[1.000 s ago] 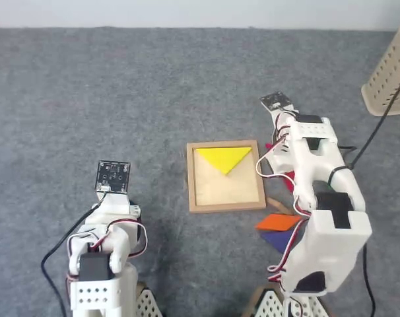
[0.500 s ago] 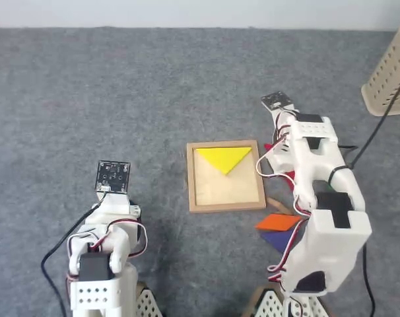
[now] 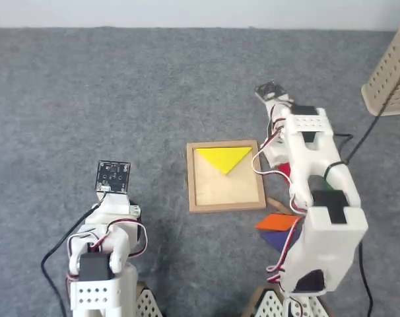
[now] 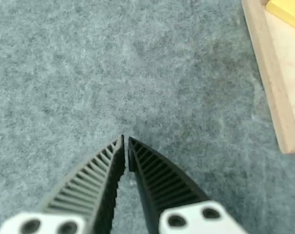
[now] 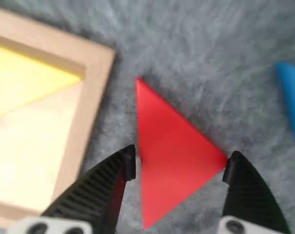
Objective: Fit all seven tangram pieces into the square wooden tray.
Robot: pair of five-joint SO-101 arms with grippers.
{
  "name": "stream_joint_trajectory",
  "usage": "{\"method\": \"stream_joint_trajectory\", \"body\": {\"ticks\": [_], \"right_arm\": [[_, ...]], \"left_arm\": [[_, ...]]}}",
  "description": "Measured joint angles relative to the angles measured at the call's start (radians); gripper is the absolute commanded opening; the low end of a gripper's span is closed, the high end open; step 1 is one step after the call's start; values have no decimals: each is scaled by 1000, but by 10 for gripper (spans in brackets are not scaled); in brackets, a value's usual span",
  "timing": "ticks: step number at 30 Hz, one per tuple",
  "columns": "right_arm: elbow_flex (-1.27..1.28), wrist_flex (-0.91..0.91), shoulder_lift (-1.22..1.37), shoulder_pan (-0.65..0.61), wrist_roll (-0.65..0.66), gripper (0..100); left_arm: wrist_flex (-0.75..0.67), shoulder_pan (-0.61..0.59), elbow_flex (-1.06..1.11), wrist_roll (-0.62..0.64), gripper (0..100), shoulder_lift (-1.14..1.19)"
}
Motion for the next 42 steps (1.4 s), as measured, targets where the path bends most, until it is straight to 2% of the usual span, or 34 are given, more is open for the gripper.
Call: {"method": "stream_joint_trajectory", "body": {"ticks": [10, 17, 27, 42], "right_arm": [[-2, -6, 38, 8, 0, 291], [-2, -8, 38, 9, 0, 143], [-2, -12, 29, 11, -2, 137], [287, -86, -325, 17, -32, 137]], "left_arm": [[0, 0, 0, 0, 11, 0], [0, 0, 0, 0, 11, 0], [0, 0, 0, 0, 11, 0], [0, 0, 0, 0, 11, 0]]}}
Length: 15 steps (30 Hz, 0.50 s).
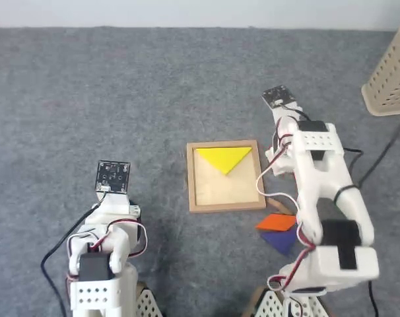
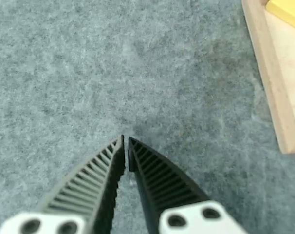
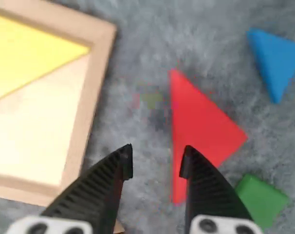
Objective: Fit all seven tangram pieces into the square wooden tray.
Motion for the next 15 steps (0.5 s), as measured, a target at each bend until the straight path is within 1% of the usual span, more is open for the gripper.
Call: {"method": "stream_joint_trajectory", "body": {"ticks": [3, 7, 9, 12, 15], "right_arm": [[2, 0, -49, -23, -40, 137], [2, 20, -100, -129, -61, 141], [2, 21, -120, -158, -64, 143], [2, 26, -135, -149, -64, 206], [-18, 57, -135, -80, -21, 260]], "left_arm": [[0, 0, 0, 0, 11, 0], [0, 0, 0, 0, 11, 0], [0, 0, 0, 0, 11, 0], [0, 0, 0, 0, 11, 0], [0, 0, 0, 0, 11, 0]]}}
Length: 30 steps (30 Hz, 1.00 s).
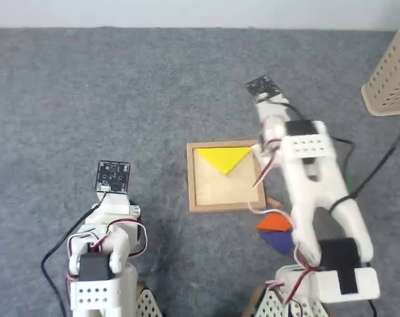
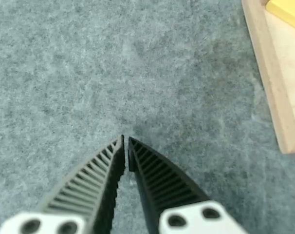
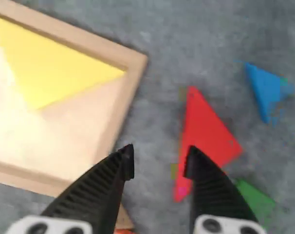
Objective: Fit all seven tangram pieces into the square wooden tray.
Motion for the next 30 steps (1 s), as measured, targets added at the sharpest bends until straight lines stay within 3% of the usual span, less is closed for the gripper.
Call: {"method": "stream_joint_trajectory", "body": {"ticks": [6, 14, 22, 30], "right_arm": [[-138, 35, 170, 149, 68, 270], [-247, 35, 431, 147, 104, 270], [-292, 35, 489, 155, 132, 266], [-321, 34, 509, 157, 141, 87]], "left_arm": [[0, 0, 0, 0, 11, 0], [0, 0, 0, 0, 11, 0], [0, 0, 0, 0, 11, 0], [0, 0, 0, 0, 11, 0]]}}
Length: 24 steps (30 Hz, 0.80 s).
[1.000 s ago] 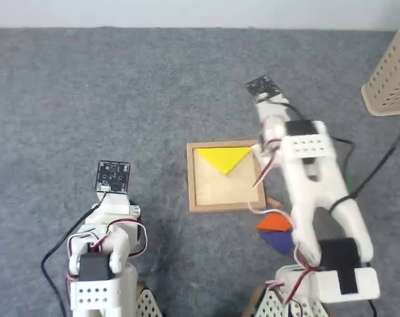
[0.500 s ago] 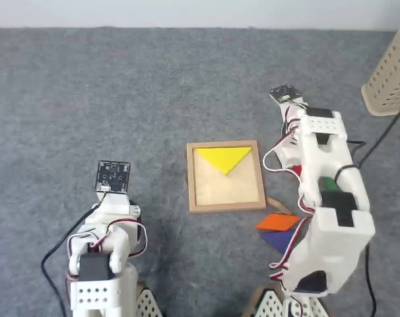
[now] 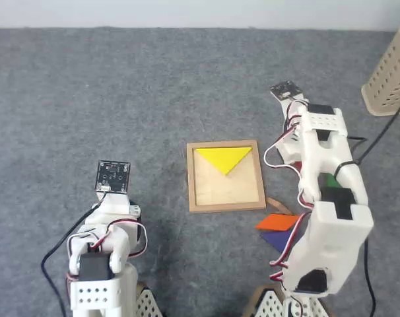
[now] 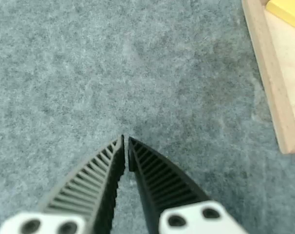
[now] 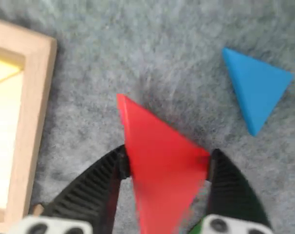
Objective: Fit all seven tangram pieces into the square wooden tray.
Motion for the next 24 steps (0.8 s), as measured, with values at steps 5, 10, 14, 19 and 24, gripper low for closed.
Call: {"method": "stream_joint_trajectory", "body": {"ticks": [5, 10, 14, 19, 24], "right_arm": [[-2, 2, 15, -8, -2, 21], [11, 3, 15, 0, -6, 7], [12, 3, 15, 0, -35, 7], [6, 18, 15, 0, -44, 7], [41, 75, -68, -21, -120, 7]], "left_arm": [[0, 0, 0, 0, 11, -2], [0, -2, 0, 0, 11, 0], [0, -2, 0, 0, 11, 0], [0, 0, 0, 0, 11, 0], [0, -2, 0, 0, 11, 0]]}}
